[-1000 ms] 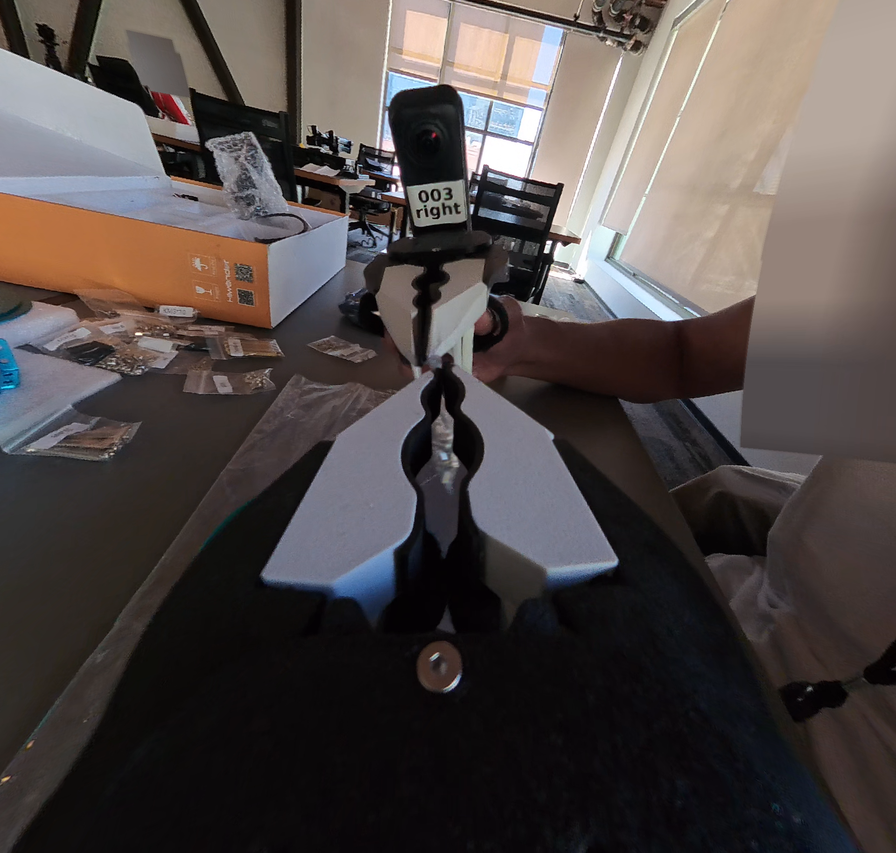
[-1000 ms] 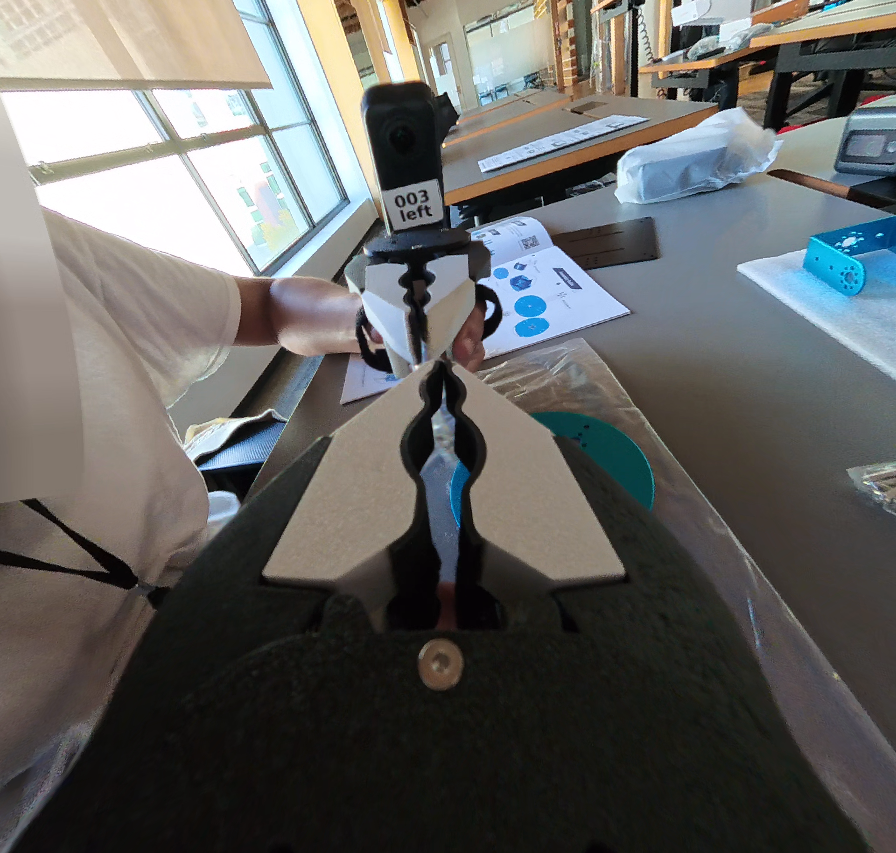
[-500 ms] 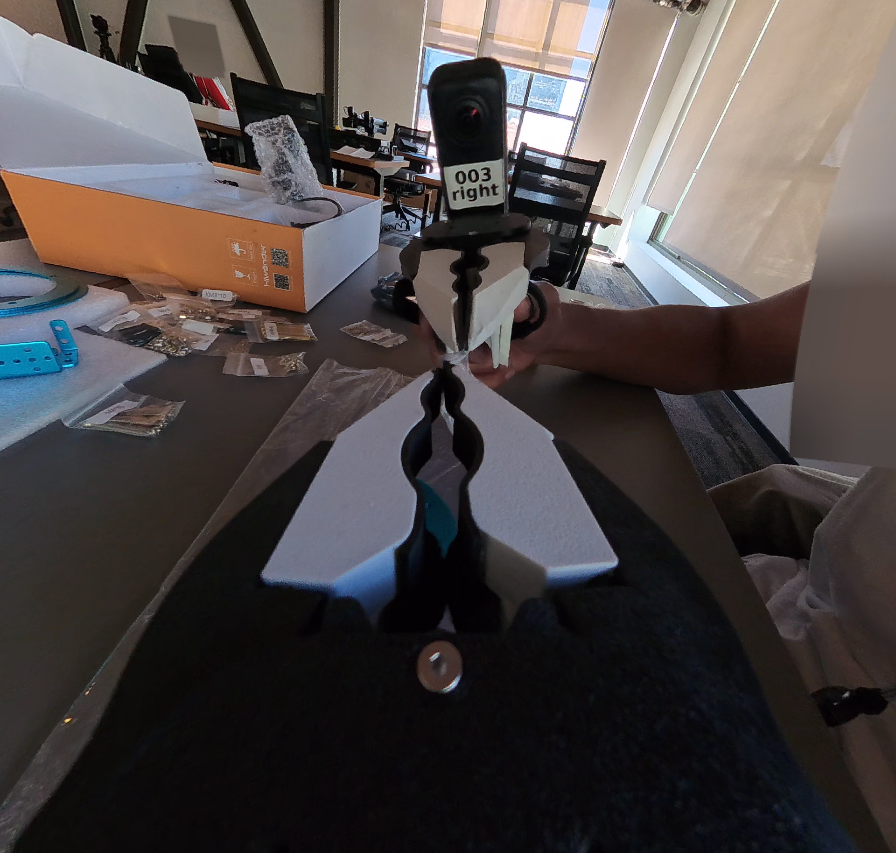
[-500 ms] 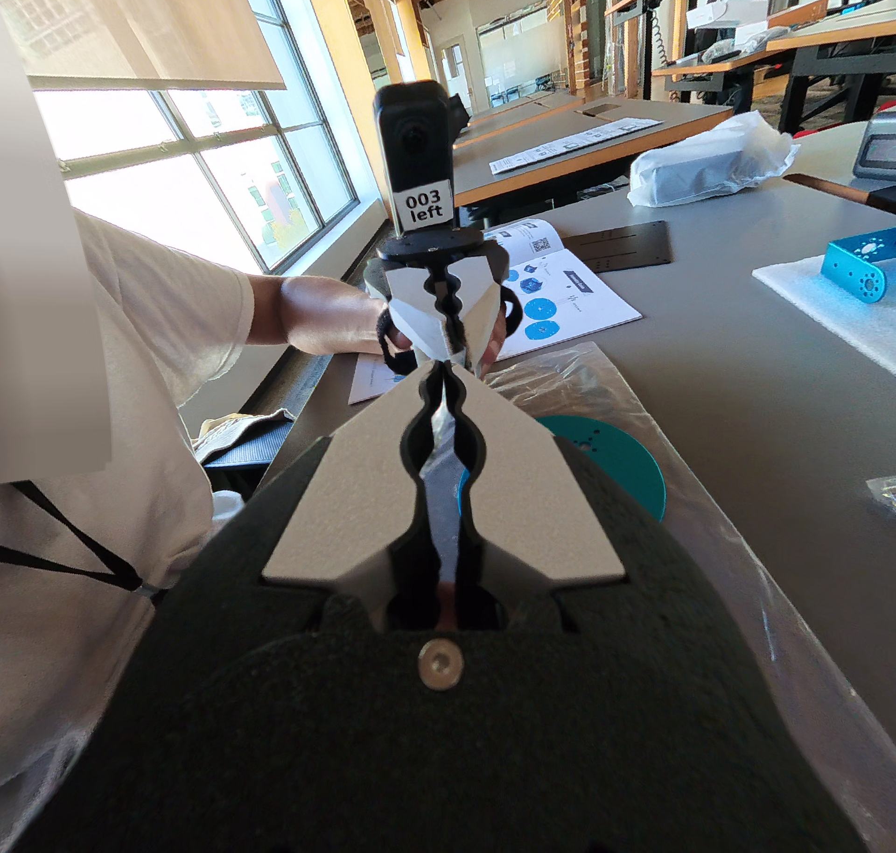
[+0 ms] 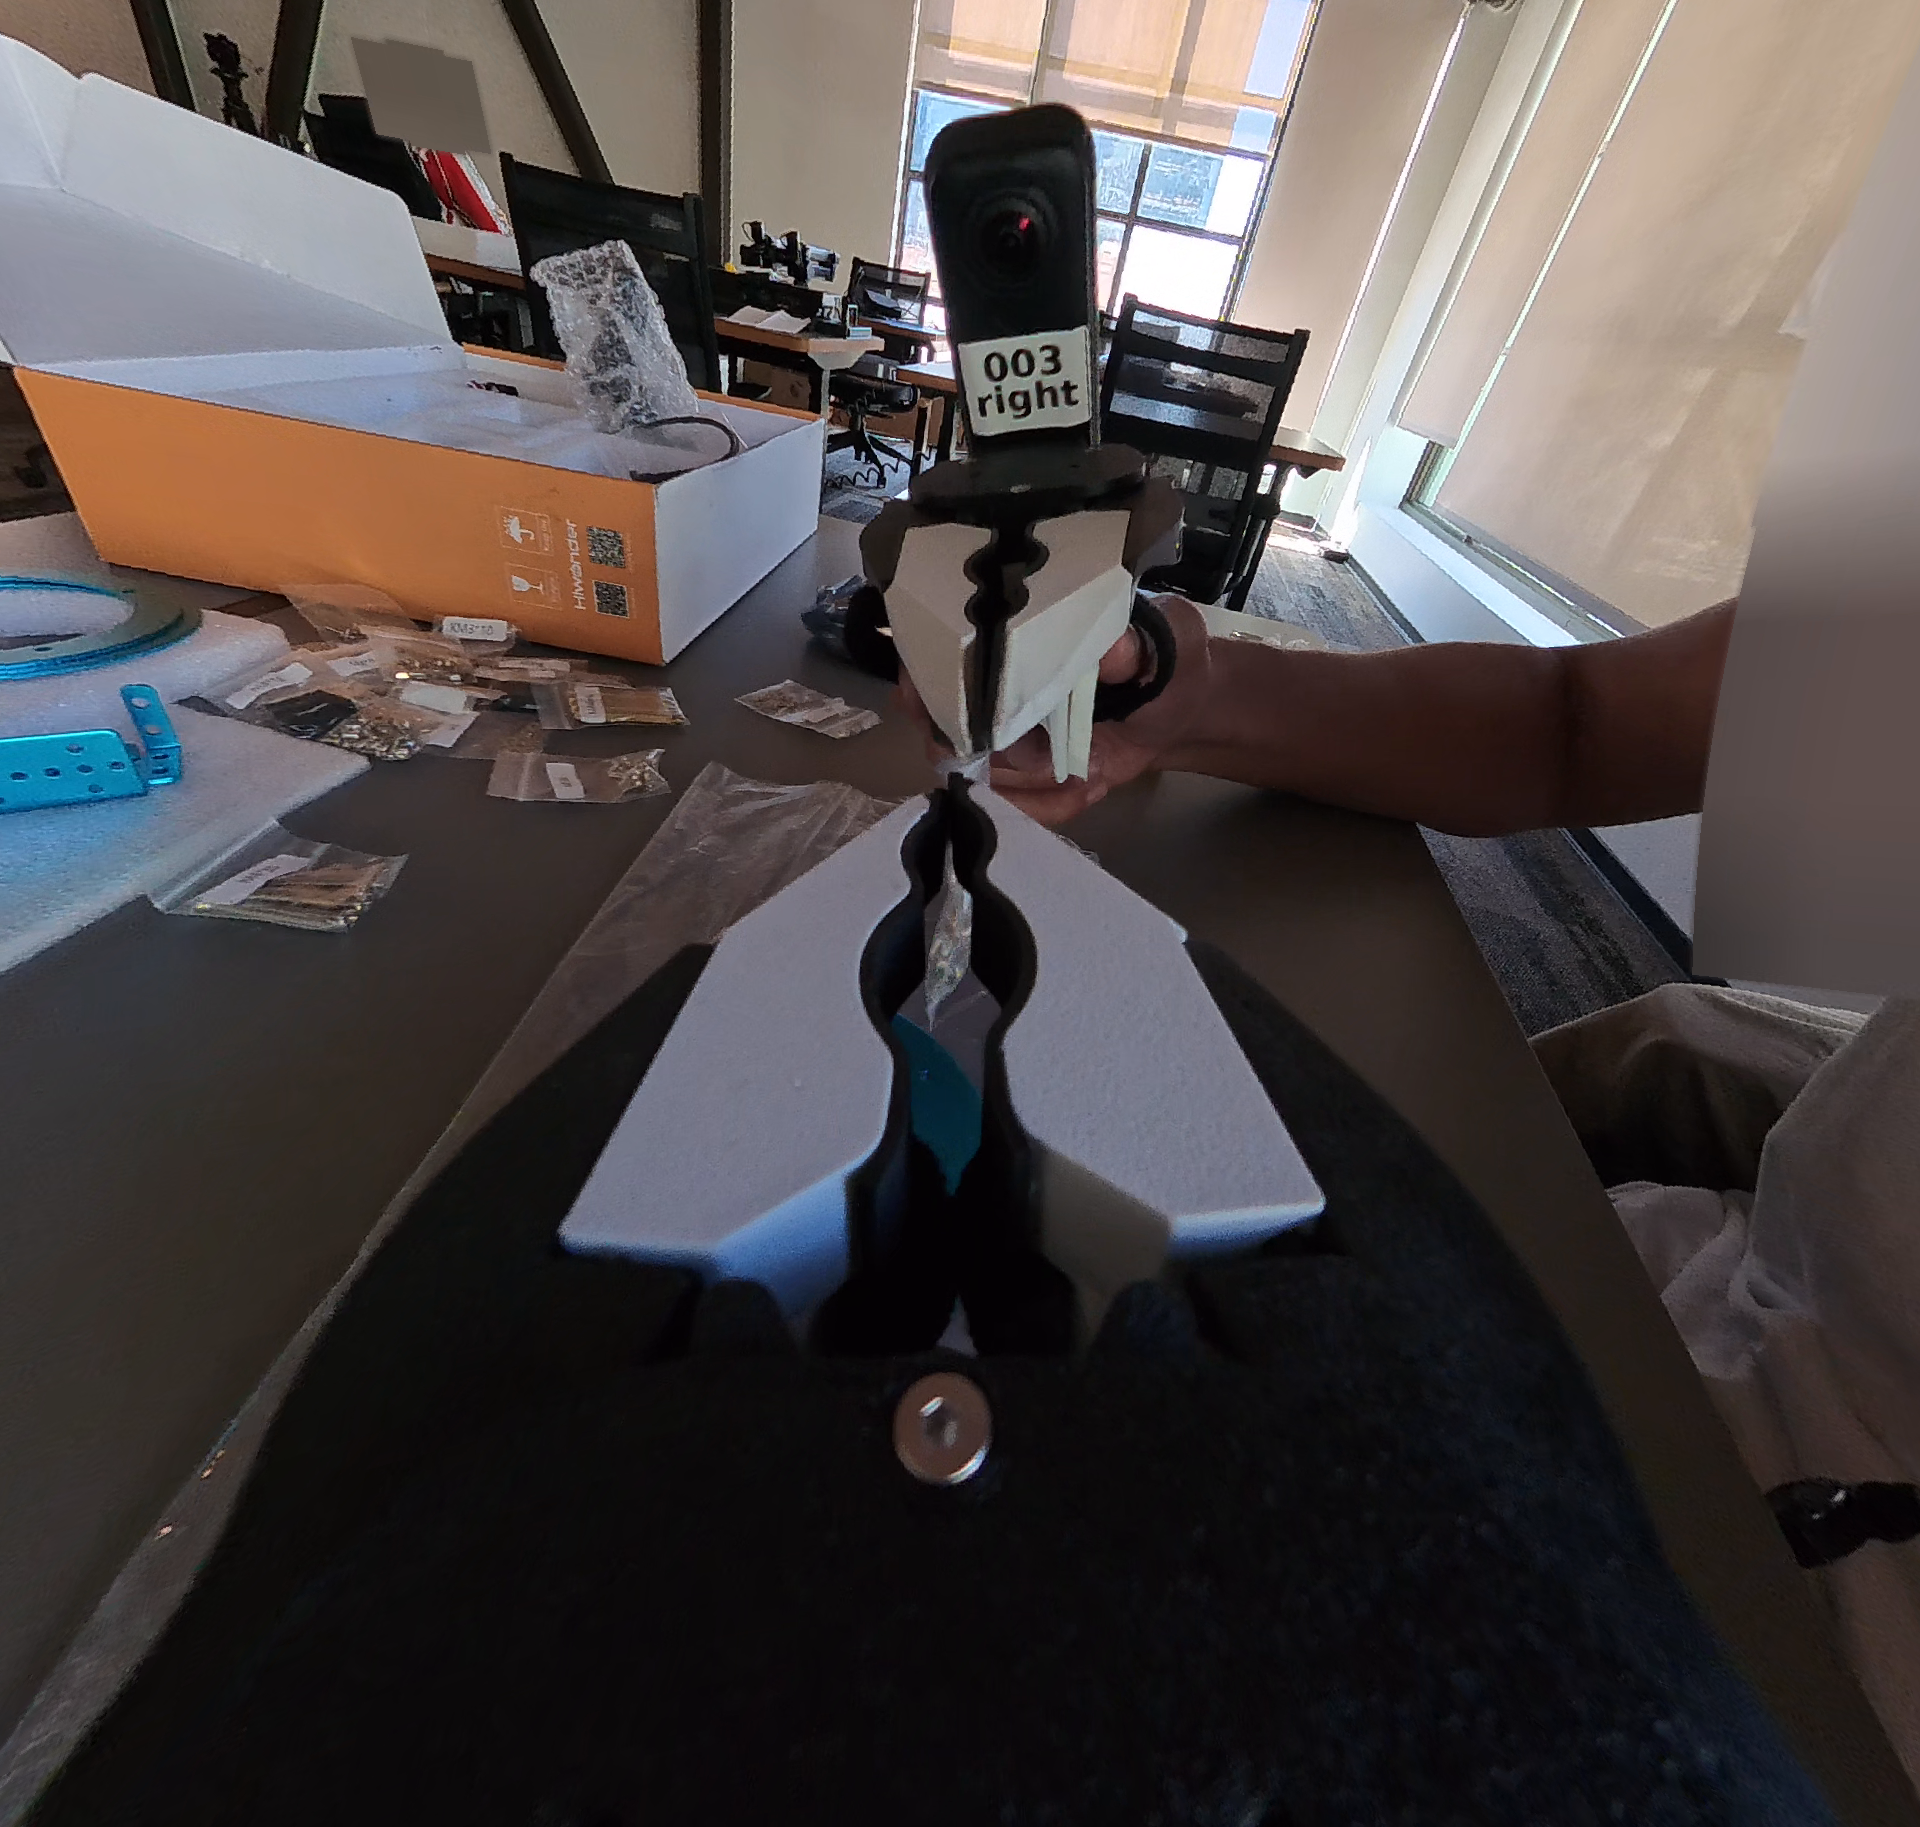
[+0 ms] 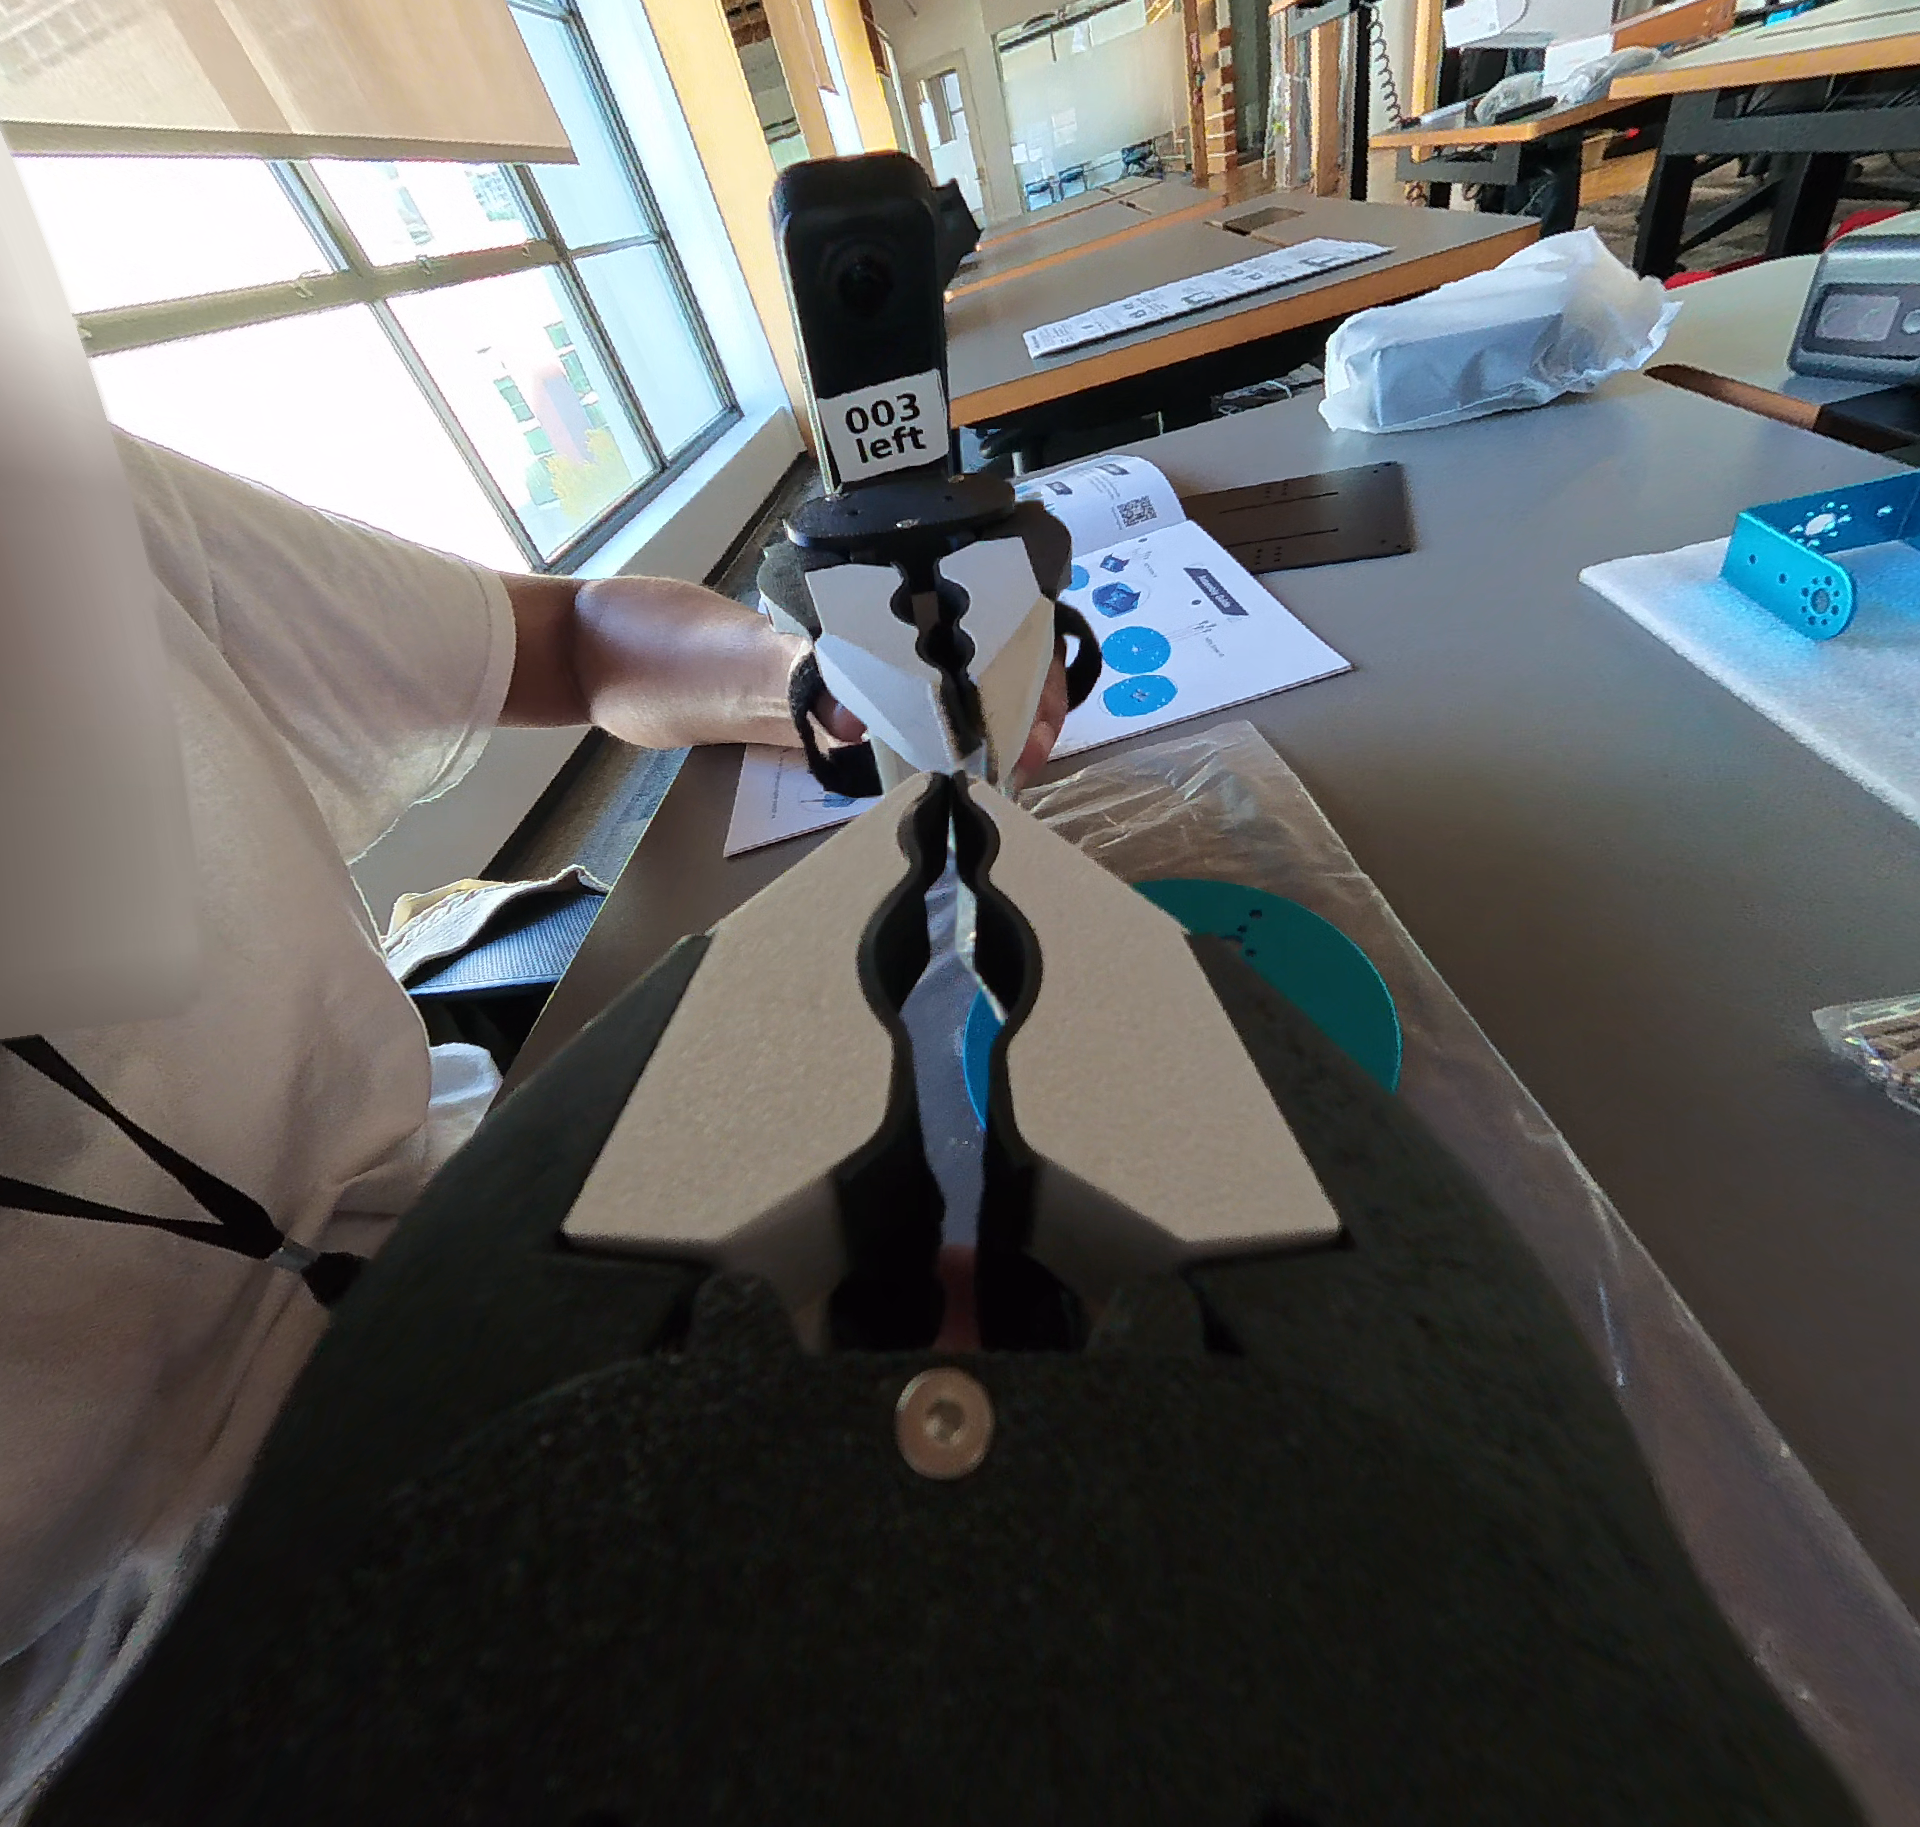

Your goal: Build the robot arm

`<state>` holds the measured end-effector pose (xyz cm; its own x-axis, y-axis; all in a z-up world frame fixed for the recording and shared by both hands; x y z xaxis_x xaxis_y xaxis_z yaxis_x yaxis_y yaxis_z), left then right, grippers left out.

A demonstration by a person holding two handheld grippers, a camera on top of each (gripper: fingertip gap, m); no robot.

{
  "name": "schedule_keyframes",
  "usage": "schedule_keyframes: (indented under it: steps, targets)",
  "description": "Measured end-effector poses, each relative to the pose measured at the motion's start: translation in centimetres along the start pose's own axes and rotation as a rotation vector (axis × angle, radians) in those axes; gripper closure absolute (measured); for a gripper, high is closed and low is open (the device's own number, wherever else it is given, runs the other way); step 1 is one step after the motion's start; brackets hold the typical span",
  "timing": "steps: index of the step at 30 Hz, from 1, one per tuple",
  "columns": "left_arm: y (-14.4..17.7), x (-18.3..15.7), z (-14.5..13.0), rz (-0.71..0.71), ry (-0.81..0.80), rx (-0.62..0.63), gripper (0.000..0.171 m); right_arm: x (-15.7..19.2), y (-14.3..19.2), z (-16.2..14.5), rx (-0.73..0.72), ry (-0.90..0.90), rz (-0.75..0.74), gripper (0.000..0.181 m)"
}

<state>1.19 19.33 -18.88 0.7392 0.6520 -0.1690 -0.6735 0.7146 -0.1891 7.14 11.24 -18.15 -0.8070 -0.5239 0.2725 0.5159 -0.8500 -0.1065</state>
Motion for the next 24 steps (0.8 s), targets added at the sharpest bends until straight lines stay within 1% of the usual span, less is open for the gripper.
schedule_keyframes:
  steps: [3, 6, 8, 9, 12, 15, 18, 24]
  targets:
    - [-0.1, -0.3, -0.1, -0.011, -0.048, 0.017, 0.171, 0.1, 0.3, 0.0, 0.009, -0.031, 0.031, 0.180]
    - [-0.2, -0.8, -0.8, -0.019, -0.190, 0.080, 0.171, 0.0, 1.2, 0.7, 0.018, -0.128, 0.076, 0.168]
    - [-0.4, -1.4, -1.3, -0.034, -0.296, 0.121, 0.171, 0.0, 1.5, 0.3, 0.077, -0.178, 0.097, 0.158]
    - [-0.4, -1.7, -1.6, -0.043, -0.343, 0.142, 0.171, -0.1, 1.6, -0.2, 0.115, -0.192, 0.100, 0.156]
    - [-0.6, -2.4, -2.4, -0.066, -0.439, 0.183, 0.171, 0.2, 1.2, -1.6, 0.206, -0.242, 0.117, 0.164]
    - [-0.7, -2.7, -2.8, -0.084, -0.477, 0.206, 0.171, 0.3, 0.9, -2.9, 0.273, -0.255, 0.124, 0.170]
    - [-0.7, -2.7, -3.0, -0.085, -0.486, 0.214, 0.171, 0.4, 0.8, -2.3, 0.218, -0.280, 0.144, 0.172]
    - [-0.7, -2.7, -2.9, -0.090, -0.465, 0.204, 0.171, 0.0, 1.0, -2.6, 0.236, -0.266, 0.125, 0.173]
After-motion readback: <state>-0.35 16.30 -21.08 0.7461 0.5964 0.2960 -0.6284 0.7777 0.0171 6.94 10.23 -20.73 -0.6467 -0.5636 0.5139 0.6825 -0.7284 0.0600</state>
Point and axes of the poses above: each gripper's, where its closed fingertips meet, y back along the fingers, z out of its top, x = y × z across the jaws, the point moved 5 cm from there along y, back along the fingers, and after that the axes turned 13 degrees about -x, right-handed, at the moved point
